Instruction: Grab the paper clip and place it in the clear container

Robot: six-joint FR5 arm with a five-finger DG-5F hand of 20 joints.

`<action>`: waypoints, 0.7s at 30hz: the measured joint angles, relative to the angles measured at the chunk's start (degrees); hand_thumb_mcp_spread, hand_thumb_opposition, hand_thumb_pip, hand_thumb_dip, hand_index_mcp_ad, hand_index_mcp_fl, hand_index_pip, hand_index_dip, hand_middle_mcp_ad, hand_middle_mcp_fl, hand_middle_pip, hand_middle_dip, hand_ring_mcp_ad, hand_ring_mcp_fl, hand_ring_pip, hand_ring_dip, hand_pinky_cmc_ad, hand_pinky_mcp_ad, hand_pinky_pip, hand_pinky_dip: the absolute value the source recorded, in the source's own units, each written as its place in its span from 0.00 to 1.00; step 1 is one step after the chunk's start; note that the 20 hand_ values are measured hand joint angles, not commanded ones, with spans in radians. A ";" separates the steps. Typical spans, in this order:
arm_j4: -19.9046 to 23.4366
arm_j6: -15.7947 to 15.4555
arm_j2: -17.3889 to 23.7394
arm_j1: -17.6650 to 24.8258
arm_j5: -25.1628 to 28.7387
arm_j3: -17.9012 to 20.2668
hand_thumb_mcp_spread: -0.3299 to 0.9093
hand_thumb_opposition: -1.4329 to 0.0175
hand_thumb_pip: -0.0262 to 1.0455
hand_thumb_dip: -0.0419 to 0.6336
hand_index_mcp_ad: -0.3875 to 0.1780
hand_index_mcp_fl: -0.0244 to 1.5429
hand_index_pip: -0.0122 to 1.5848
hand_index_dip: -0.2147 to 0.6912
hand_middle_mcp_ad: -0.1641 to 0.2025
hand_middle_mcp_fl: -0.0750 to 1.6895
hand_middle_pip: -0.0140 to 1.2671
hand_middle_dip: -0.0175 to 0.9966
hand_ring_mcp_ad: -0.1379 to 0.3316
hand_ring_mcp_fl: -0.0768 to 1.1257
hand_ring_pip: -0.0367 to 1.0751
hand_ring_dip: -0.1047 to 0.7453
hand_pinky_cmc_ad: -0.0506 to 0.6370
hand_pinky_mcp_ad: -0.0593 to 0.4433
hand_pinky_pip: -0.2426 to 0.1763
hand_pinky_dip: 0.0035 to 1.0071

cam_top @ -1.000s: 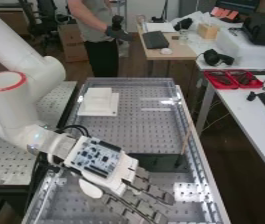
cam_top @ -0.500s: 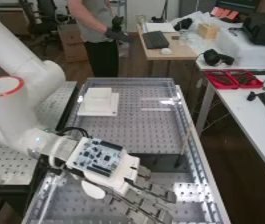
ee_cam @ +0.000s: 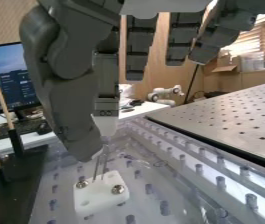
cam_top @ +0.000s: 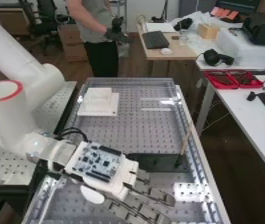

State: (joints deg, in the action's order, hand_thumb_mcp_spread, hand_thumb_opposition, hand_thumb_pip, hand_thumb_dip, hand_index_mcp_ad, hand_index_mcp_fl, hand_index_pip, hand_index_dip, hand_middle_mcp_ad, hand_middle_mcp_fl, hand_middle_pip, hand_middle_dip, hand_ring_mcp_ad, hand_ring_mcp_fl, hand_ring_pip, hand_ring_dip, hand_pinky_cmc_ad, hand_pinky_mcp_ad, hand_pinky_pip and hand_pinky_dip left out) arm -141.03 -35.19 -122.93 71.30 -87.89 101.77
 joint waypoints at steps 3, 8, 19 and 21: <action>-0.11 0.04 -0.13 -0.16 -0.28 -0.12 0.73 0.38 0.44 0.43 0.47 0.27 0.76 0.41 0.37 0.16 0.11 0.16 0.56 0.11 0.12 0.13 0.48 0.34 0.52 0.15; -0.10 0.00 -0.34 -0.31 -0.73 -0.16 0.72 0.38 0.44 0.43 0.47 0.25 0.75 0.40 0.36 0.16 0.11 0.16 0.56 0.11 0.12 0.13 0.48 0.33 0.52 0.15; -0.26 0.18 -0.91 -0.51 -1.49 -0.49 0.72 0.38 0.44 0.43 0.47 0.28 0.75 0.40 0.36 0.16 0.11 0.16 0.56 0.11 0.12 0.13 0.49 0.32 0.52 0.15; -0.36 0.17 -1.01 -0.57 -1.63 -0.56 0.72 0.38 0.44 0.43 0.47 0.29 0.76 0.40 0.36 0.16 0.11 0.16 0.56 0.11 0.12 0.13 0.49 0.32 0.52 0.15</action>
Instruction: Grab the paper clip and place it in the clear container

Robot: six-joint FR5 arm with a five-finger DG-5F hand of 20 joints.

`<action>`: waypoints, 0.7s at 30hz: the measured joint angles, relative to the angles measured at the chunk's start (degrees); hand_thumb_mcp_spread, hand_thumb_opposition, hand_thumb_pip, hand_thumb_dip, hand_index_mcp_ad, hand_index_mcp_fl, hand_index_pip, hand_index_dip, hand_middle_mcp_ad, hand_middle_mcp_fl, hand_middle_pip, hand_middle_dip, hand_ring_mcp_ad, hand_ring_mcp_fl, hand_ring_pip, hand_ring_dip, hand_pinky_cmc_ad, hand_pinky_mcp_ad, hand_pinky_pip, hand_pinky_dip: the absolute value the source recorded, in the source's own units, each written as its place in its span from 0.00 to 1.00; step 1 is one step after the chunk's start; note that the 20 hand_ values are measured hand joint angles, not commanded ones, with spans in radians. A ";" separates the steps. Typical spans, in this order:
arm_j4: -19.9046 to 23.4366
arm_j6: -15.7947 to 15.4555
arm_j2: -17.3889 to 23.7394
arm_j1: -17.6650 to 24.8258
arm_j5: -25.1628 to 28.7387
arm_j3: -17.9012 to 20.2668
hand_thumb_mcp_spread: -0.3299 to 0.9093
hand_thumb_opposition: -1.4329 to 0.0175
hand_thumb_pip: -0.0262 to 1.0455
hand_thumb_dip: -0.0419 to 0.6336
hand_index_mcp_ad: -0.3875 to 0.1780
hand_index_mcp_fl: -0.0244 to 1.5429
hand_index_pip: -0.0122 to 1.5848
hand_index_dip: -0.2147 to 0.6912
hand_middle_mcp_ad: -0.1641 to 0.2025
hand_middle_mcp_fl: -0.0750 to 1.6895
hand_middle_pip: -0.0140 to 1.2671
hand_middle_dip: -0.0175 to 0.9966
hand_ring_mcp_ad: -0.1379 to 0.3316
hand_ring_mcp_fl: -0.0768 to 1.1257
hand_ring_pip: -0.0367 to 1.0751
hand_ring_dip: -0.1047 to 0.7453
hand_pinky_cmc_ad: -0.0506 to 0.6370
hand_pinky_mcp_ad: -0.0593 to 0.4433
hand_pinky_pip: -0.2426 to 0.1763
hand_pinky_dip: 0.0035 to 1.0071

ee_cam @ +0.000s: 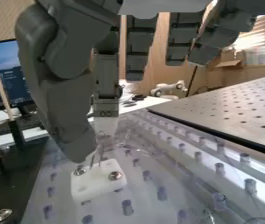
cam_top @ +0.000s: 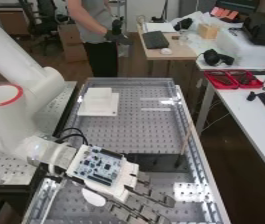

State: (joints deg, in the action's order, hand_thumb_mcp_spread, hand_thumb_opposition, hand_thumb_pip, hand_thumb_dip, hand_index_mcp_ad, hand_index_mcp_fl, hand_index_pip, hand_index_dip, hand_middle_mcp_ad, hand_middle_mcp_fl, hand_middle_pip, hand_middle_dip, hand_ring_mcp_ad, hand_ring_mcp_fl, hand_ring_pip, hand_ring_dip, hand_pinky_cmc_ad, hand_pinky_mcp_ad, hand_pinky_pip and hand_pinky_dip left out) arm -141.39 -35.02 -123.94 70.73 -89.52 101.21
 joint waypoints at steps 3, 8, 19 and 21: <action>-0.12 0.00 -0.18 -0.09 -0.22 -0.10 0.72 0.38 0.44 0.43 0.47 0.29 0.77 0.40 0.37 0.16 0.11 0.16 0.56 0.11 0.12 0.13 0.49 0.32 0.52 0.15; -0.22 -0.04 -0.45 -0.25 -0.58 -0.31 0.73 0.38 0.44 0.43 0.47 0.30 0.77 0.40 0.36 0.16 0.11 0.16 0.56 0.11 0.12 0.13 0.48 0.32 0.52 0.15; -0.59 -0.05 -0.89 -0.67 -1.48 -1.03 0.73 0.38 0.44 0.43 0.47 0.32 0.79 0.40 0.36 0.16 0.11 0.16 0.55 0.11 0.12 0.13 0.50 0.32 0.52 0.15; -0.60 -0.02 -0.90 -0.70 -1.57 -1.06 0.75 0.38 0.44 0.43 0.47 0.35 0.82 0.40 0.36 0.16 0.11 0.16 0.55 0.11 0.12 0.13 0.50 0.32 0.51 0.15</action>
State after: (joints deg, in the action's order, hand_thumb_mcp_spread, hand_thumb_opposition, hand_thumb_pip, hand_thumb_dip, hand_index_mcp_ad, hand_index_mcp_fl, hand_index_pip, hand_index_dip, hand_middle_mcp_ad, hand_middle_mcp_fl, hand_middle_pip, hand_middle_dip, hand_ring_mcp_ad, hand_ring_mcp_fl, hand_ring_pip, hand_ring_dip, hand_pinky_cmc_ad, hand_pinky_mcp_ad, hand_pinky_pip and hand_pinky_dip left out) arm -142.00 -35.05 -124.84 70.04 -91.09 100.14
